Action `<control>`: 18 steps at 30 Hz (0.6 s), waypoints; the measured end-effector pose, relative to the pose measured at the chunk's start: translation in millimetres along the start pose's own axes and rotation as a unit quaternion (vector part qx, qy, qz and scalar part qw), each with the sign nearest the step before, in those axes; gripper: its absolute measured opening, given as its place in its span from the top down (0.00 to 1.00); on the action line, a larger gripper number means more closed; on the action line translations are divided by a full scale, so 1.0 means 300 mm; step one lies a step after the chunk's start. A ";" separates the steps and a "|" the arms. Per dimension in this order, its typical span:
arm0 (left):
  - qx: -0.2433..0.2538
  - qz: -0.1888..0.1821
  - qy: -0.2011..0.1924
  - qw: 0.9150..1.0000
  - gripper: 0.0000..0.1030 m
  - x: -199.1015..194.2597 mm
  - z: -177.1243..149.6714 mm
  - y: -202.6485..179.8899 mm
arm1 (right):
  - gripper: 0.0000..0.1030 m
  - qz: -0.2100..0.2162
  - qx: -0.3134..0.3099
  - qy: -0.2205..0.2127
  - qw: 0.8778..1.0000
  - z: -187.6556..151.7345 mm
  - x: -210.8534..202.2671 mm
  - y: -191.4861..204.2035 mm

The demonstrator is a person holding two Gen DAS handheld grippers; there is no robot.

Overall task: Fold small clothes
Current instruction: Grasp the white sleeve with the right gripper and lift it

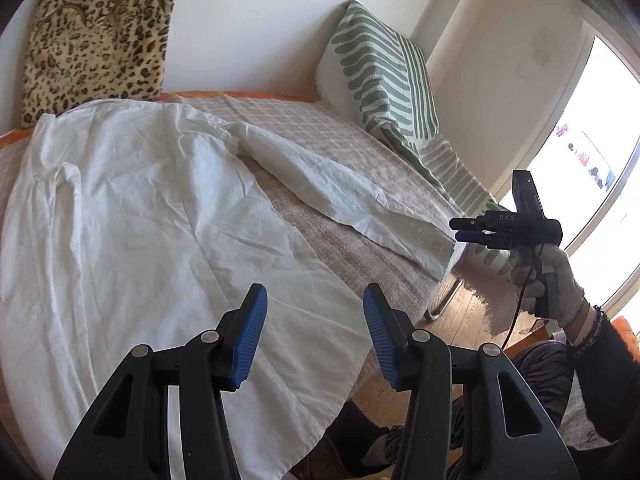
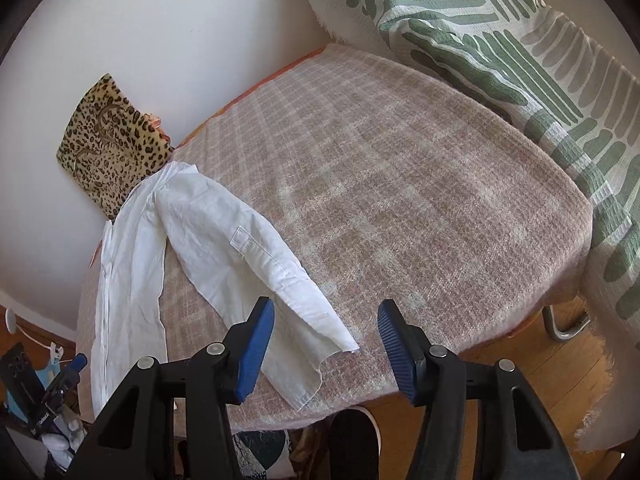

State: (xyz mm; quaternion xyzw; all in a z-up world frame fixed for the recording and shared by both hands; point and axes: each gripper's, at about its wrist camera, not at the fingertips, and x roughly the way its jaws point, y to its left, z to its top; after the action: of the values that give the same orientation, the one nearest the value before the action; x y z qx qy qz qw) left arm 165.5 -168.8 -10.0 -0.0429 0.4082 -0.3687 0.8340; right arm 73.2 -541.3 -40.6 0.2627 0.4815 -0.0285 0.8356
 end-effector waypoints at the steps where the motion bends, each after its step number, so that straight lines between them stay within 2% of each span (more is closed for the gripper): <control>1: 0.005 -0.004 0.004 1.000 0.53 0.013 -0.001 -0.019 | 0.46 0.013 0.021 0.009 1.000 -0.008 0.010 -0.026; 5: 0.033 -0.012 0.016 0.999 0.53 0.057 -0.005 -0.096 | 0.47 0.070 0.107 0.036 0.991 -0.062 0.023 -0.101; 10: 0.050 -0.021 0.025 0.998 0.53 0.103 0.006 -0.165 | 0.47 0.130 0.155 0.046 0.978 -0.109 0.035 -0.123; 14: 0.064 -0.026 0.027 0.997 0.53 0.122 0.011 -0.214 | 0.47 0.149 0.193 0.060 0.968 -0.089 0.098 -0.140; 15: 0.067 -0.026 0.027 0.997 0.53 0.125 0.010 -0.225 | 0.50 0.152 0.204 0.061 0.965 -0.082 0.111 -0.147; 17: 0.070 -0.025 0.026 0.997 0.53 0.125 0.010 -0.235 | 0.71 0.145 0.217 0.055 0.964 -0.064 0.125 -0.157; 18: 0.070 -0.025 0.024 0.997 0.53 0.124 0.012 -0.235 | 0.76 0.138 0.214 0.050 0.966 -0.054 0.124 -0.152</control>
State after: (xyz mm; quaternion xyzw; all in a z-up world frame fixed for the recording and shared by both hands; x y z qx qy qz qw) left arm 141.8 -244.7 -5.6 0.0142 0.4004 -0.4175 0.8156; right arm 66.6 -565.3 -96.5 0.5003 0.4649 -0.0023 0.7304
